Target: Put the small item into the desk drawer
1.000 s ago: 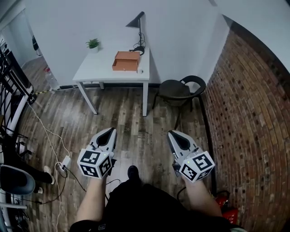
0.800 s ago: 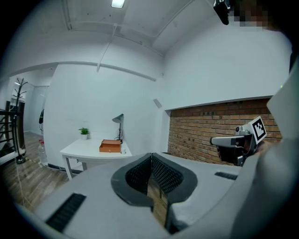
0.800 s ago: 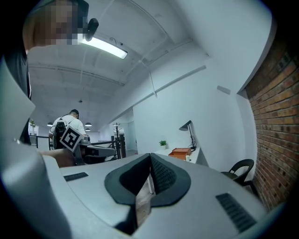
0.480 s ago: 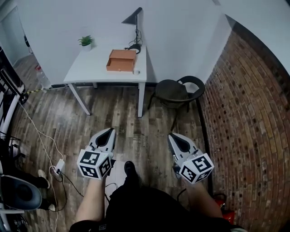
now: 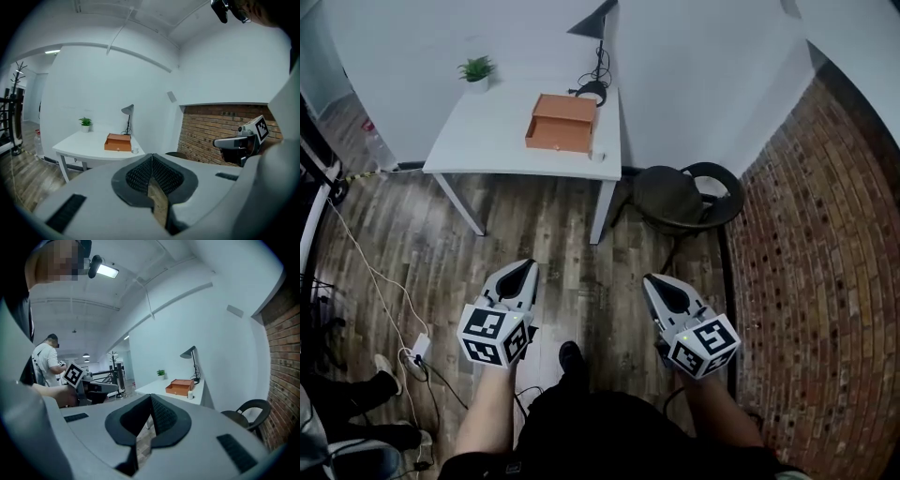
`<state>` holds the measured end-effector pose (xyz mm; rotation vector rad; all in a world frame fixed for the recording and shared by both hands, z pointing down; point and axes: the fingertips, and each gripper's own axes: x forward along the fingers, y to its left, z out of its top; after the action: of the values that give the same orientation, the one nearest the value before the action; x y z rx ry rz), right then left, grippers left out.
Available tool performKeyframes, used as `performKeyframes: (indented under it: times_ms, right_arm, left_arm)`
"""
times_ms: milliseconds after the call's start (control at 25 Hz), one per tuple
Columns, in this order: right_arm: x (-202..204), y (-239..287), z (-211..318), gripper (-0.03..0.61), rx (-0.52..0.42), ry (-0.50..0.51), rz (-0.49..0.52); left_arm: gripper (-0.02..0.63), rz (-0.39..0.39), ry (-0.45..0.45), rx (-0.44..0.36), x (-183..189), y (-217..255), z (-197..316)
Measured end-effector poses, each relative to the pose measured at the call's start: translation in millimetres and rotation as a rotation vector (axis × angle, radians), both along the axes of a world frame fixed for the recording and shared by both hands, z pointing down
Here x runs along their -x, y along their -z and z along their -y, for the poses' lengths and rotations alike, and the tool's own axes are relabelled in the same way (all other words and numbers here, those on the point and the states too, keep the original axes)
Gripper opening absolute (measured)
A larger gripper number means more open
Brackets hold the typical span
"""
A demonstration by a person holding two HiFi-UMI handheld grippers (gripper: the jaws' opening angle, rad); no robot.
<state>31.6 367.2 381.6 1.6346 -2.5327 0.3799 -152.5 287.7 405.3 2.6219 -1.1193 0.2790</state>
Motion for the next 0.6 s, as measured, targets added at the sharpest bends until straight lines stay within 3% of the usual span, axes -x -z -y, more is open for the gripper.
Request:
performKeyframes:
  times_ms: [320, 600]
  right_arm:
    - [16.6, 17.2, 75.3, 0.003, 0.000, -0.007, -0.041]
    - [33.2, 27.4, 115.9, 0.003, -0.021, 0.033, -0.063]
  left_arm:
    - [0.012, 0.003, -0.003, -0.013, 21.0, 5.4, 74.8]
    - [0.012, -0.003, 0.012, -0.040, 27.5, 10.1, 100.3]
